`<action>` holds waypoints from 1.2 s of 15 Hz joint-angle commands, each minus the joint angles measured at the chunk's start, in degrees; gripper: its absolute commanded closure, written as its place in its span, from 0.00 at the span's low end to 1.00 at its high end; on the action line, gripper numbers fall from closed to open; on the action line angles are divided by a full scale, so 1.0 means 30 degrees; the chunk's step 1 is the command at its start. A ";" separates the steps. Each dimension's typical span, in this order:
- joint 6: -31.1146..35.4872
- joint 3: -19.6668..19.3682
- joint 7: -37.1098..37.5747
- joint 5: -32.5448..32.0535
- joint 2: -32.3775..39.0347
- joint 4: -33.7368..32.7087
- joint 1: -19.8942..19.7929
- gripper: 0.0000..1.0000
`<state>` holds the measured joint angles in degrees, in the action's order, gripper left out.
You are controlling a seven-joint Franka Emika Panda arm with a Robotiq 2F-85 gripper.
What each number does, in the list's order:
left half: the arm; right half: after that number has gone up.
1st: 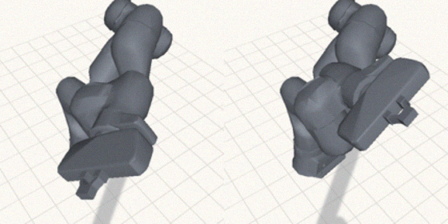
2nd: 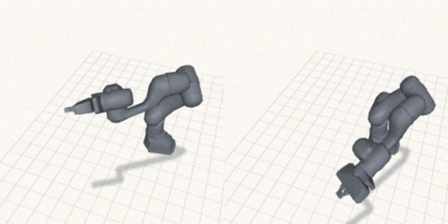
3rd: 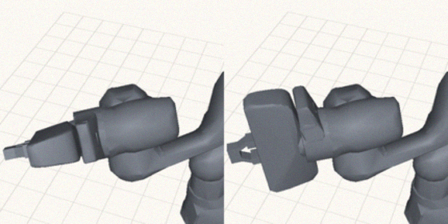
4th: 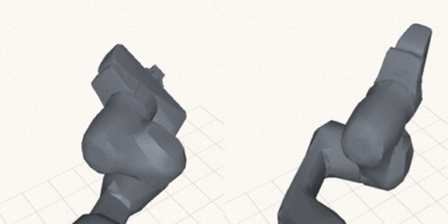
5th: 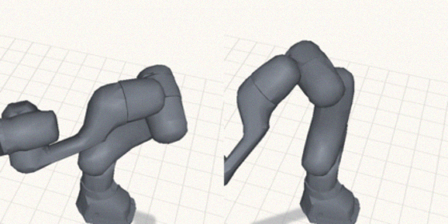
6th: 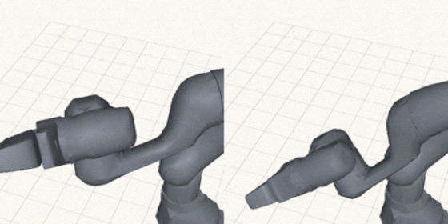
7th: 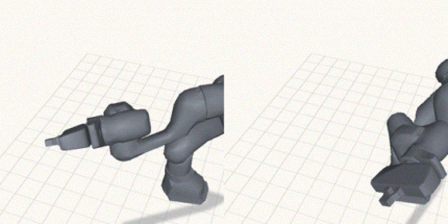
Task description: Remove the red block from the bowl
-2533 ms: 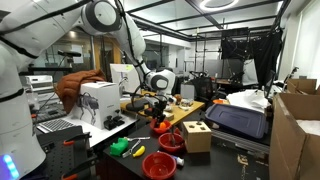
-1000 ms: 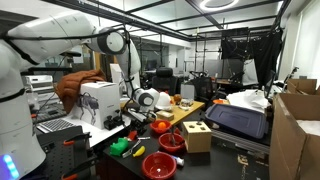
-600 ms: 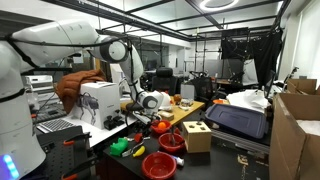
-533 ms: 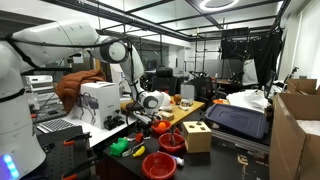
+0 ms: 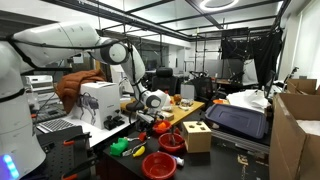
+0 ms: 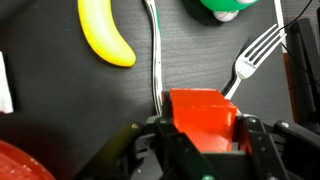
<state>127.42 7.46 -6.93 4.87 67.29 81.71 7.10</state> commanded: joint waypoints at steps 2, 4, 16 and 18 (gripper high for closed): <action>-0.1581 0.0109 0.0876 0.0182 -0.0148 0.0066 -0.0284 0.74; -0.2182 0.0112 0.0988 0.0237 -0.0314 0.0425 -0.0356 0.74; -0.2417 0.0296 0.0817 0.0272 -0.0779 0.1973 -0.0426 0.74; -0.2289 0.0322 0.0787 0.0284 -0.0833 0.1996 -0.0436 0.74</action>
<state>120.16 7.89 -5.17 5.19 67.10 85.04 6.29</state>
